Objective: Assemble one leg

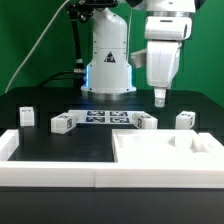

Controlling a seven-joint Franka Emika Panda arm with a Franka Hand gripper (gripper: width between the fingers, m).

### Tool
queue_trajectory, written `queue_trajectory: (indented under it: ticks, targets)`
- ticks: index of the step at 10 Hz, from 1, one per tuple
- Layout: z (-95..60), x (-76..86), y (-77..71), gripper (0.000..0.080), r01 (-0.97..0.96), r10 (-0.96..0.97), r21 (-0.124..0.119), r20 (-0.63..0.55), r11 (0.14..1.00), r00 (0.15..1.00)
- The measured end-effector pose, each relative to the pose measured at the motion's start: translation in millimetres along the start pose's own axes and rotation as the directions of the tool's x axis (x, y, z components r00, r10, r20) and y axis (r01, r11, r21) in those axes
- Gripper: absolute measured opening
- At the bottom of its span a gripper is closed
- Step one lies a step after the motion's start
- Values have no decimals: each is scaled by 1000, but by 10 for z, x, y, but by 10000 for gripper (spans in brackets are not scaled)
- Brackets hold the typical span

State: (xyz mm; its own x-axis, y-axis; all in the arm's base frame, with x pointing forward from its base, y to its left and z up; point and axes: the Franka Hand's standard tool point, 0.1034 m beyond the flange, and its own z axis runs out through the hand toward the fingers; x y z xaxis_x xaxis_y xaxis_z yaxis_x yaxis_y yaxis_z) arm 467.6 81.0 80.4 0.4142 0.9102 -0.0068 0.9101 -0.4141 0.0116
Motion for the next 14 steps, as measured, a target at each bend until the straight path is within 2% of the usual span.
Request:
queue_trajectory:
  ticks: [3, 5, 7, 8, 12, 14]
  targets:
    - [6, 6, -15, 649, -257, 257, 6, -3, 967, 967]
    - [67, -7, -154, 649, -534, 535, 21, -26, 845, 845]
    - [94, 88, -246, 649, -707, 708, 34, -36, 706, 705]
    - [118, 135, -300, 649, -789, 790, 48, -43, 613, 611]
    - [119, 207, -344, 649, -912, 916, 84, -35, 401, 399]
    - [130, 253, -410, 649, -977, 982, 105, -13, 188, 187]
